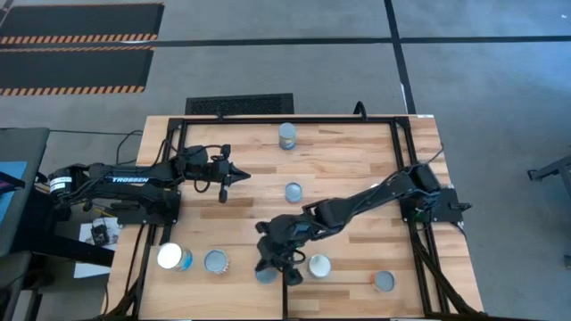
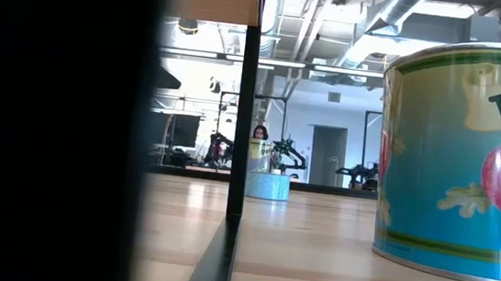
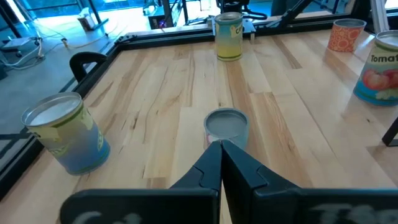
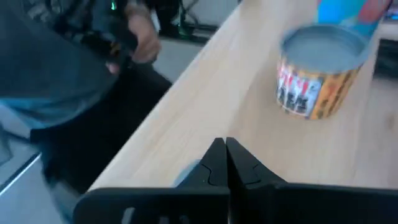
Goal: Pick and place cans onto a shelf
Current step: Put the canned pineapple rings on the shelf
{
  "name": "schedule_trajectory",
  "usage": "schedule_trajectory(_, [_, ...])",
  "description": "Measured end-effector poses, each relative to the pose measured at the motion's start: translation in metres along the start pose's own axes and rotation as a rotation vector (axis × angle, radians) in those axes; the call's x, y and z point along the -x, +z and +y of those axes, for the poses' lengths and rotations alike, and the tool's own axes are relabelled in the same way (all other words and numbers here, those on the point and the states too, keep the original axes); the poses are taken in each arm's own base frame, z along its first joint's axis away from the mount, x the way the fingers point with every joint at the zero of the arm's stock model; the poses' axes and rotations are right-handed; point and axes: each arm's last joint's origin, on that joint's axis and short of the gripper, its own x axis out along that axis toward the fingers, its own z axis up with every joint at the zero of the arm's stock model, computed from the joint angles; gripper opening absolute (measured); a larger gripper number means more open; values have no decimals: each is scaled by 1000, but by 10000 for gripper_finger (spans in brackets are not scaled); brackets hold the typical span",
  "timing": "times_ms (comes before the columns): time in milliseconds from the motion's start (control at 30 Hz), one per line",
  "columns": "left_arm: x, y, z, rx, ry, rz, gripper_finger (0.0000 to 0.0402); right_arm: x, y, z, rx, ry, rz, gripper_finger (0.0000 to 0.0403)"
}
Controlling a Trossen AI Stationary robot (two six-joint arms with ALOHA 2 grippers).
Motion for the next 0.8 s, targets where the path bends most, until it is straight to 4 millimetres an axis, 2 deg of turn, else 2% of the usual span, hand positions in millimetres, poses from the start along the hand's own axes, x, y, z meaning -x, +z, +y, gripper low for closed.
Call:
schedule_trajectory(67, [0,0,0,-4,0,-2,0,2,-1,1,-20,-3,59,1])
schedule_trajectory(133, [0,-1,0,-6,-1,6,0,-7,1,-2,-14,-1,42,1])
schedule_trajectory(300, [0,-1,0,-7,1,6,0,-12,2,-6,-25,-9,65,1])
schedule_trajectory(467, [0,-1,0,-14,1,6,0,-24,-5,-11,-40,-15,113,2])
schedule_trajectory(800, [0,-1,0,-14,1,6,0,-22,1,-19,-32,-36,71,3])
